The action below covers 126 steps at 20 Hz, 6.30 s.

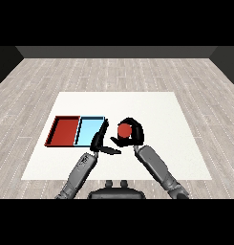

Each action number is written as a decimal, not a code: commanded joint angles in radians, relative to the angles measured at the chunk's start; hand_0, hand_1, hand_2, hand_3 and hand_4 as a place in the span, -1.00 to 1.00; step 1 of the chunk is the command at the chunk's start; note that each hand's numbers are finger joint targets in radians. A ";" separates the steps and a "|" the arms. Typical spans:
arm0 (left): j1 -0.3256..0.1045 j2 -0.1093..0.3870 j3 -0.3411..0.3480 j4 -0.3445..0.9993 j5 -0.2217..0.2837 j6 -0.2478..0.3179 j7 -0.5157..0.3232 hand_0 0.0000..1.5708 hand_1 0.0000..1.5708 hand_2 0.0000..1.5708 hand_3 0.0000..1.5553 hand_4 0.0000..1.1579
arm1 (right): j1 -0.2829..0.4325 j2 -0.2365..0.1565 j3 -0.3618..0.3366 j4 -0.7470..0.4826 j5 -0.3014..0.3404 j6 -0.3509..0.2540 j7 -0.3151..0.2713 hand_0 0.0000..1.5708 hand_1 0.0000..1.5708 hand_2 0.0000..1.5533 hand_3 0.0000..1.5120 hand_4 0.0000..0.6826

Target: Pick the red can and put it in the red box

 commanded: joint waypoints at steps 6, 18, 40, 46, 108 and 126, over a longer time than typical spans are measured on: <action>-0.041 0.000 -0.047 0.030 0.074 0.043 -0.001 -1.00 -1.00 -1.00 -1.00 -1.00 | 0.091 0.032 -0.065 -0.078 0.085 0.126 0.010 0.87 0.87 0.85 0.83 0.94; -0.089 0.000 -0.085 0.141 0.175 0.047 -0.072 -1.00 -1.00 -1.00 -1.00 -1.00 | 0.018 0.112 0.048 -0.056 0.080 -0.015 0.046 0.93 0.93 0.88 0.87 0.93; -0.173 0.000 -0.148 0.210 0.297 0.332 -0.069 1.00 1.00 0.99 0.91 0.93 | -0.036 0.112 0.135 -0.023 0.018 -0.070 0.024 0.90 0.90 0.86 0.84 0.91; -0.157 0.000 -0.124 0.190 0.249 0.321 -0.115 1.00 1.00 0.98 0.90 0.97 | -0.066 0.112 0.105 0.014 0.015 -0.063 0.016 0.90 0.90 0.85 0.84 0.88; -0.212 0.549 0.268 0.694 0.044 0.227 0.065 1.00 1.00 0.97 0.89 0.82 | 0.458 -0.113 -0.336 -0.290 -0.075 0.325 0.113 -1.00 -1.00 -1.00 -1.00 -1.00; -0.462 0.496 0.171 1.329 -0.146 0.013 0.168 -1.00 -1.00 -1.00 -1.00 -1.00 | 0.360 -0.074 -0.396 -0.060 -0.085 0.396 -0.021 -1.00 -1.00 -1.00 -1.00 -1.00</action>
